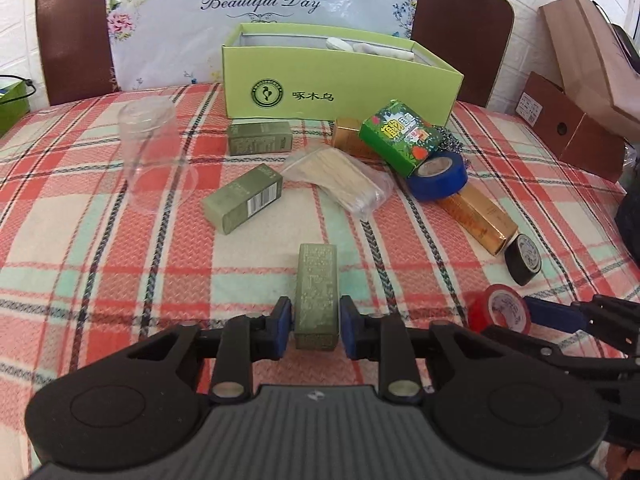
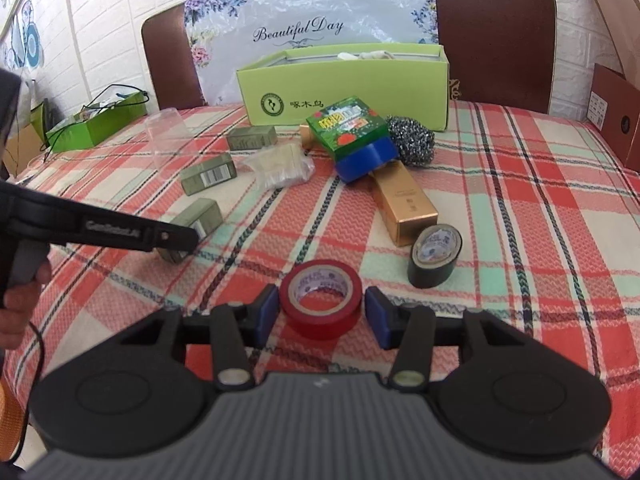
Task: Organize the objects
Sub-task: 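Carry the soap bar and red tape roll into the lime box, open both tools, then grasp the toothpick bag with the left tool while the right tool grasps the black tape roll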
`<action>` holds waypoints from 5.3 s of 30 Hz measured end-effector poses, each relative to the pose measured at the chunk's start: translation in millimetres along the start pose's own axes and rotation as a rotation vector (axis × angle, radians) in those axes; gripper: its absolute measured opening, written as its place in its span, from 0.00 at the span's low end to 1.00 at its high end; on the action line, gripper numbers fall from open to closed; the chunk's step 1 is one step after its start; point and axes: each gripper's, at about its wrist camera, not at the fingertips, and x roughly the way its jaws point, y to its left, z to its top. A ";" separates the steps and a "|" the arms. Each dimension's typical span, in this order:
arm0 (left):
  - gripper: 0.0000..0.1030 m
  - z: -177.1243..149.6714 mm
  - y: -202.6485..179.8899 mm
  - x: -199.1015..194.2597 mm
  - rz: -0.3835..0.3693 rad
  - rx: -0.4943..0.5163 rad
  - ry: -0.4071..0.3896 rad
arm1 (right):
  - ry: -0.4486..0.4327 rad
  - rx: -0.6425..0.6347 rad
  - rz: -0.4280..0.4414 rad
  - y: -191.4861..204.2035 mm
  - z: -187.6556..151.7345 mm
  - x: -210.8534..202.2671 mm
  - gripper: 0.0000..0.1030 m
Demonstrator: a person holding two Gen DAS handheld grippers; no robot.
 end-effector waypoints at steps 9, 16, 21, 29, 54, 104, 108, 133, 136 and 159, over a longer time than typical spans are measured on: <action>0.41 3.8 0.0 8.4 0.005 -0.018 0.000 | 0.000 0.003 0.002 -1.2 1.0 5.0 0.46; 0.23 8.1 5.5 8.6 -0.040 -0.041 0.007 | -0.003 0.010 0.011 -1.6 3.8 7.0 0.45; 0.23 24.0 6.3 -3.1 -0.075 -0.050 -0.039 | -0.051 0.006 0.032 -2.3 23.6 -0.5 0.45; 0.23 88.7 10.6 -26.8 -0.112 -0.066 -0.206 | -0.186 -0.013 0.051 -7.9 93.7 2.3 0.45; 0.23 258.0 15.5 113.1 -0.099 -0.170 -0.184 | -0.212 0.079 -0.098 -102.0 245.8 164.2 0.45; 0.93 122.4 -21.6 -39.2 0.133 0.032 -0.258 | -0.105 0.008 -0.125 -32.5 147.1 1.1 1.00; 0.93 103.6 -20.5 -45.0 0.115 0.015 -0.246 | -0.113 -0.008 -0.124 -24.0 129.4 -17.1 1.00; 0.92 16.4 -1.9 -12.2 -0.004 -0.065 -0.110 | 0.007 0.151 -0.137 -50.7 24.0 18.6 0.63; 0.92 29.7 -9.2 1.7 -0.018 -0.084 -0.108 | -0.005 0.153 -0.143 -52.2 26.1 22.4 0.32; 0.16 33.3 -8.8 31.6 -0.150 0.003 0.036 | -0.001 0.062 -0.043 -32.8 8.7 2.1 0.31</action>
